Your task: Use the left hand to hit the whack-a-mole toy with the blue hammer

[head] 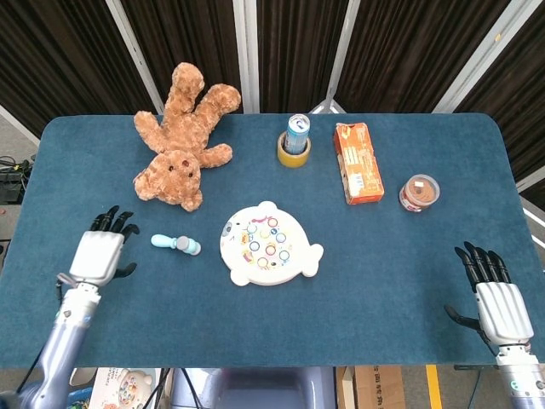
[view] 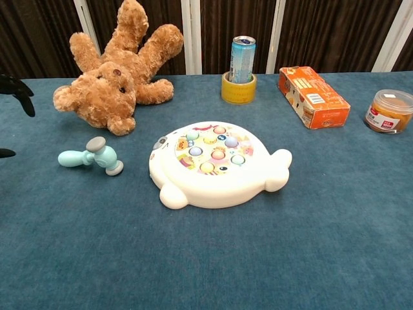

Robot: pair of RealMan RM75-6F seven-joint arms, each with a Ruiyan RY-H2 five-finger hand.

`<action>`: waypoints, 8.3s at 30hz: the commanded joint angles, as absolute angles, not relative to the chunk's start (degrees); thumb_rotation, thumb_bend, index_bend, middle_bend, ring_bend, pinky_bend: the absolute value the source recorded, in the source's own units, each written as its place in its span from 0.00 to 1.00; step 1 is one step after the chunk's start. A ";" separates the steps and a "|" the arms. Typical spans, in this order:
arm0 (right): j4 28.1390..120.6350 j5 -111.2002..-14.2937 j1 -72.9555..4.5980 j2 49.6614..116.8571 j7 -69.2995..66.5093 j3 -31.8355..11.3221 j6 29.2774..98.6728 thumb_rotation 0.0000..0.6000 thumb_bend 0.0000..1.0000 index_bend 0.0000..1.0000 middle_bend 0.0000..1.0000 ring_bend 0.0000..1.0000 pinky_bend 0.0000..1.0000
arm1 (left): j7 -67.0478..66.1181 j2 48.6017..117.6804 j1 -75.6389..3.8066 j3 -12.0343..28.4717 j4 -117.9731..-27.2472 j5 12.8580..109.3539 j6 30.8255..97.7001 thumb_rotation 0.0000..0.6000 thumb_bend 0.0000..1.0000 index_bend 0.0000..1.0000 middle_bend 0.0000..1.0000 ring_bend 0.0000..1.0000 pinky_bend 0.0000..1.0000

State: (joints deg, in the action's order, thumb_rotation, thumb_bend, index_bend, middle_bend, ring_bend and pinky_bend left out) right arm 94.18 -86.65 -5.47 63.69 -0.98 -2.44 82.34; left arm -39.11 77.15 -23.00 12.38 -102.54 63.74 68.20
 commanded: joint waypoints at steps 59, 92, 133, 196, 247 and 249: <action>95.01 -85.67 -5.74 63.40 -1.83 -2.73 81.50 1.00 0.19 0.00 0.00 0.00 0.00 | -51.67 98.57 -38.85 11.85 -84.81 45.88 69.51 1.00 0.39 0.49 0.26 0.10 0.23; 95.42 -85.37 -5.71 63.24 -1.73 -2.75 81.36 1.00 0.19 0.00 0.00 0.00 0.00 | -50.01 95.20 -42.59 12.24 -89.99 55.78 68.49 1.00 0.65 0.68 0.53 0.42 0.55; 96.18 -83.95 -5.70 62.11 -3.83 -2.72 79.92 1.00 0.19 0.00 0.00 0.00 0.00 | -72.28 92.89 -68.47 21.58 -93.88 11.90 65.14 1.00 0.65 0.68 0.53 0.42 0.55; 95.03 -84.57 -5.42 61.93 -4.98 -2.54 80.25 1.00 0.19 0.00 0.00 0.00 0.00 | -66.37 93.71 -74.74 16.28 -92.89 11.35 66.50 1.00 0.65 0.68 0.53 0.42 0.55; 94.18 -84.93 -5.09 61.91 -4.93 -2.31 80.66 1.00 0.19 0.00 0.00 0.00 0.00 | -58.82 80.76 -66.49 11.35 -111.02 19.44 74.05 1.00 0.65 0.67 0.53 0.42 0.55; 94.10 -84.77 -5.08 62.01 -4.65 -2.39 80.69 1.00 0.19 0.00 0.00 0.00 0.00 | -56.45 78.70 -63.90 9.15 -112.31 21.56 74.06 1.00 0.65 0.67 0.53 0.42 0.55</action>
State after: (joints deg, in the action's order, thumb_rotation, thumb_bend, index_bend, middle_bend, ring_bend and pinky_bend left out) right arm 94.12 -84.84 -5.09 61.97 -4.72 -2.36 80.67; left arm -58.51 80.43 -66.07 11.17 -110.74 19.73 73.67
